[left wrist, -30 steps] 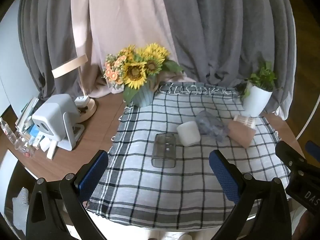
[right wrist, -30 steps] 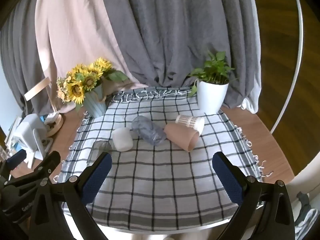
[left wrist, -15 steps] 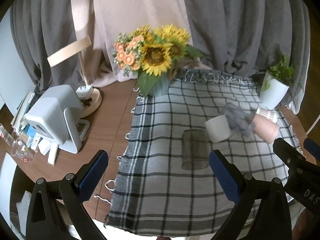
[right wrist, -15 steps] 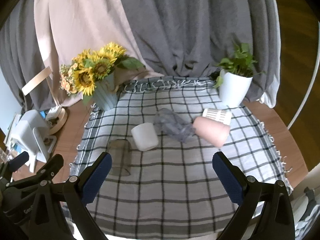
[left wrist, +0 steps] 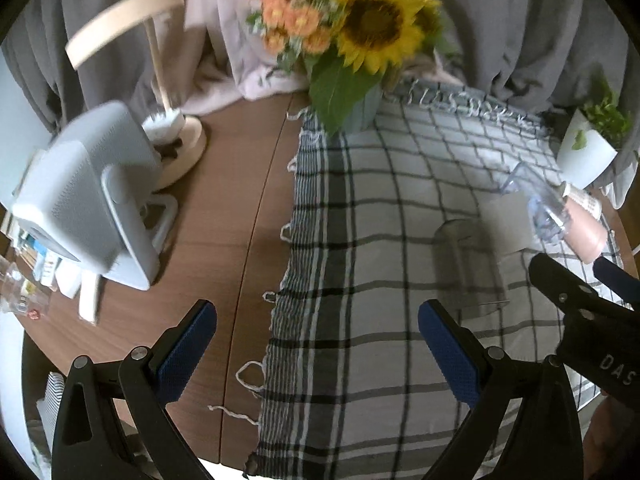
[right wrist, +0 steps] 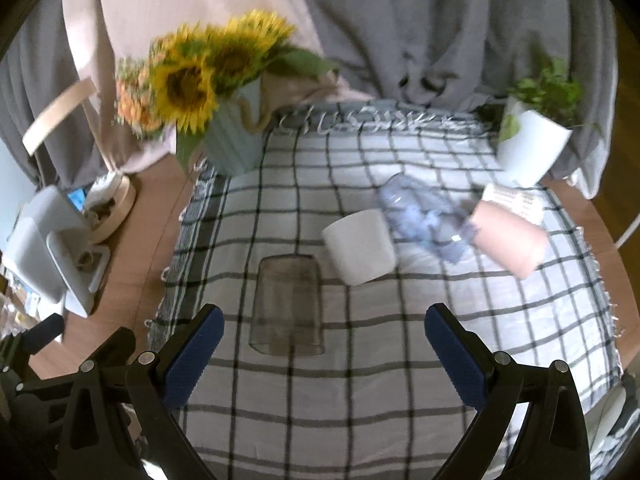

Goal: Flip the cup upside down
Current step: 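Move the right tool toward the clear glass cup on the cloth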

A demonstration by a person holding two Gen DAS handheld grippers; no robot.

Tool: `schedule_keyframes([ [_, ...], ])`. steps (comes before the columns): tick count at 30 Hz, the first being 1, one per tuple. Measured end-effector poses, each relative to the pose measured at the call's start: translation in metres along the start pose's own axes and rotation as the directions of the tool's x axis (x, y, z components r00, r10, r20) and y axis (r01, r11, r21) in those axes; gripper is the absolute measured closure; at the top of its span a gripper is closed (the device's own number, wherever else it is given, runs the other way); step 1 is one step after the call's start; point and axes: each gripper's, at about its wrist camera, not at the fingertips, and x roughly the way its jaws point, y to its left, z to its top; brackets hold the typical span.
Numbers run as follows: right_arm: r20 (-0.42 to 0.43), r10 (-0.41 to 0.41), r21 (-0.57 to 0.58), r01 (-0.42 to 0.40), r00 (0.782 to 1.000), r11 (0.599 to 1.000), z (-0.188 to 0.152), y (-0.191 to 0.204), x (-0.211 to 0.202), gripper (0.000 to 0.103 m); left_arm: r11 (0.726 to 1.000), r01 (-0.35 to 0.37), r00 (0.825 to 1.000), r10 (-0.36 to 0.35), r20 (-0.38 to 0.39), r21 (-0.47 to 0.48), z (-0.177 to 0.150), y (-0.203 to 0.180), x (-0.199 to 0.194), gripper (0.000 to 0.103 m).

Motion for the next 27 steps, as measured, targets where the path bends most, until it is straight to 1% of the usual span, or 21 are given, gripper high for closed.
schedule_keyframes([
  [1, -0.014, 0.004, -0.005, -0.004, 1.0, 1.0, 0.001, 0.004, 0.008, 0.002, 1.0, 0.005, 1.0, -0.005, -0.027, -0.003, 0.001, 0.003, 0.008, 0.0],
  [4, -0.06, -0.003, -0.02, 0.001, 0.998, 1.0, 0.002, 0.014, 0.031, 0.002, 1.0, 0.025, 0.997, -0.026, -0.074, -0.018, 0.0, 0.007, 0.029, 0.0],
  [9, -0.112, -0.017, -0.025, 0.014, 0.994, 1.0, 0.004, 0.02, 0.061, 0.002, 0.999, 0.029, 0.987, -0.033, -0.155, -0.027, 0.001, 0.011, 0.058, 0.0],
  [11, -0.138, -0.018, -0.025, 0.014, 0.99, 1.0, 0.004, 0.02, 0.072, 0.002, 1.0, 0.013, 0.985, -0.017, -0.174, -0.023, 0.002, 0.013, 0.064, 0.0],
  [16, -0.195, -0.018, -0.022, 0.014, 0.981, 1.0, 0.004, 0.02, 0.098, 0.003, 1.0, -0.002, 0.978, -0.003, -0.207, -0.024, 0.002, 0.014, 0.078, 0.0],
  [19, -0.223, -0.015, -0.017, 0.011, 0.975, 1.0, 0.003, 0.02, 0.112, 0.006, 1.0, -0.001, 0.977, -0.005, -0.214, -0.027, 0.002, 0.013, 0.084, 0.0],
  [22, -0.238, -0.001, -0.022, -0.004, 0.971, 1.0, 0.002, 0.021, 0.122, 0.013, 0.999, -0.007, 0.976, 0.0, -0.217, -0.032, 0.001, 0.012, 0.087, 0.0],
  [24, -0.251, -0.002, -0.025, -0.004, 0.968, 1.0, 0.002, 0.022, 0.129, 0.021, 0.999, -0.012, 0.977, 0.004, -0.215, -0.037, 0.0, 0.012, 0.088, 0.0],
  [27, -0.265, 0.004, -0.017, -0.008, 0.964, 1.0, 0.002, 0.022, 0.137, 0.026, 0.999, -0.028, 0.977, 0.019, -0.214, -0.037, -0.001, 0.012, 0.087, 0.0],
])
